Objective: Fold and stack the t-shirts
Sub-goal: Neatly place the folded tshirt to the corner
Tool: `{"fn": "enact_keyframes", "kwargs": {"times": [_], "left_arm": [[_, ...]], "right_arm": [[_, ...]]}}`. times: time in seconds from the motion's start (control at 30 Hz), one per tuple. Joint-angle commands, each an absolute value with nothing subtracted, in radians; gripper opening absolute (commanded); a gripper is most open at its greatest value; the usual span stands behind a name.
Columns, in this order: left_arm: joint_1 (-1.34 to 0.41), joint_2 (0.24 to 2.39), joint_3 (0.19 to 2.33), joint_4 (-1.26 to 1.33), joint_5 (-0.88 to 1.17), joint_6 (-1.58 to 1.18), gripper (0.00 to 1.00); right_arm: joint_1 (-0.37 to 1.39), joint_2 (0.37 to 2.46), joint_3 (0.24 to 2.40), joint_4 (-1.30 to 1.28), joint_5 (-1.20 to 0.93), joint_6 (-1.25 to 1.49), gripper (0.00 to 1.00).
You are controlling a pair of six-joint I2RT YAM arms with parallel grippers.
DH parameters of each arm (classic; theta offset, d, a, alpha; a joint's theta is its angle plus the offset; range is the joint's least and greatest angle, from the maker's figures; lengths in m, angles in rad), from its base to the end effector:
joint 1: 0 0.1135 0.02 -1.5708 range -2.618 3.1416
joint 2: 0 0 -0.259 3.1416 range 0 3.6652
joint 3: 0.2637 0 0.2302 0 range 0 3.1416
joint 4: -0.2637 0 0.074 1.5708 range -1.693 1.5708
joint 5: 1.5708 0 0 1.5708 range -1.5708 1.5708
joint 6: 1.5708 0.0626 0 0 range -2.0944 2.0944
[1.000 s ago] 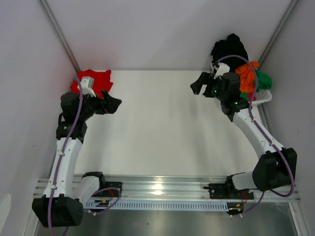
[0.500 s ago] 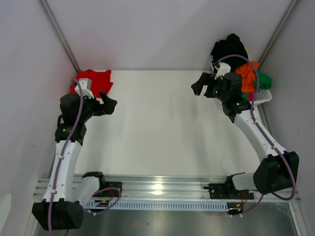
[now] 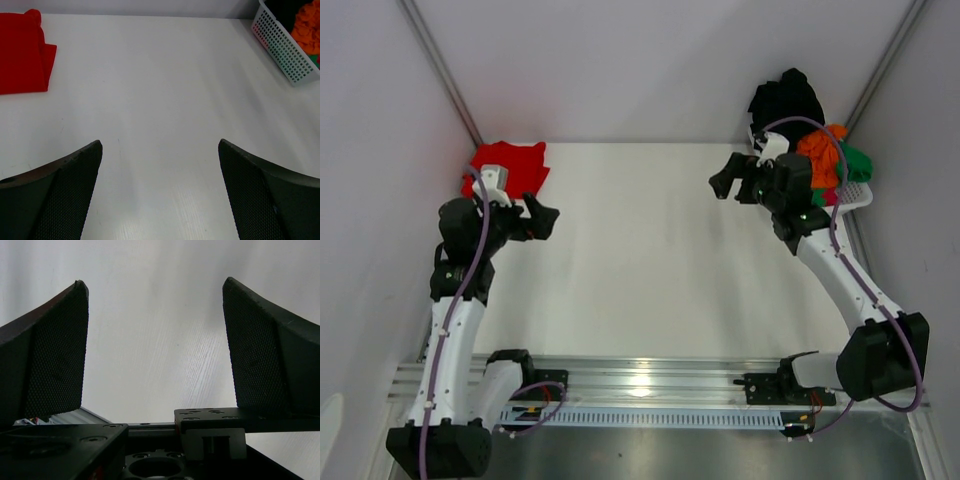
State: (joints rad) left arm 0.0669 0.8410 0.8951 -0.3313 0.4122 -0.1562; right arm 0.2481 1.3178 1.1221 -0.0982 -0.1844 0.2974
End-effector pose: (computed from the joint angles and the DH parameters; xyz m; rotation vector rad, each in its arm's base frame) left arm 0.1936 -0.0122 0.3425 0.0832 1.8451 -0.4425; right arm 0.3021 0.0884 0.3406 -0.0831 1.8941 0.5466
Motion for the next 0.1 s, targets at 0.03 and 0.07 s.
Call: {"fn": "enact_keyframes", "kwargs": {"times": [0.03, 0.07], "left_arm": [[0.074, 0.801, 0.864, -0.305, 0.443, -0.136, 0.99], [0.074, 0.787, 0.862, -0.304, 0.437, -0.138, 1.0]], "right_arm": [[0.244, 1.292, 1.124, -0.067, -0.19, 0.302, 1.0], [0.245, 1.292, 1.129, -0.071, -0.186, 0.301, 0.99]]}}
